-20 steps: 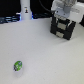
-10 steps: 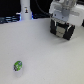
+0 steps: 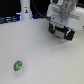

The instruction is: Open the kcup holder, insert the kcup into the holder, and close the kcup holder

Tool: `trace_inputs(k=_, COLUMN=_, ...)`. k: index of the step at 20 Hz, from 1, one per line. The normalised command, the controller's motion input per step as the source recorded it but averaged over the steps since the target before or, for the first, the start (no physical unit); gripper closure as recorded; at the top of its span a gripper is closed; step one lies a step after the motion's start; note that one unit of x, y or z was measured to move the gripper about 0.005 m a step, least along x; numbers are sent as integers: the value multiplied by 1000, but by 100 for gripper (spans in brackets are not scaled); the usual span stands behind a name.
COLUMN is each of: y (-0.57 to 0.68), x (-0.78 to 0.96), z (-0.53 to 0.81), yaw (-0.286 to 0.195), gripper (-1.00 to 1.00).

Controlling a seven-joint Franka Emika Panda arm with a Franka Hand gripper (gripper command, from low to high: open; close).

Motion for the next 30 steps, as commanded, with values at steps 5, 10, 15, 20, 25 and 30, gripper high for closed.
trace_inputs(k=5, y=-408, x=911, z=159, yaw=-57, gripper=100)
trace_inputs(k=10, y=-458, x=866, z=99, yaw=-65, gripper=100)
trace_inputs(k=15, y=-242, x=545, z=89, yaw=-51, gripper=-100)
trace_inputs(k=20, y=-166, x=231, z=184, yaw=-88, gripper=-100)
trace_inputs(k=25, y=-458, x=338, z=328, yaw=-146, gripper=-100)
trace_inputs(k=30, y=-616, x=321, z=272, yaw=-182, gripper=-100)
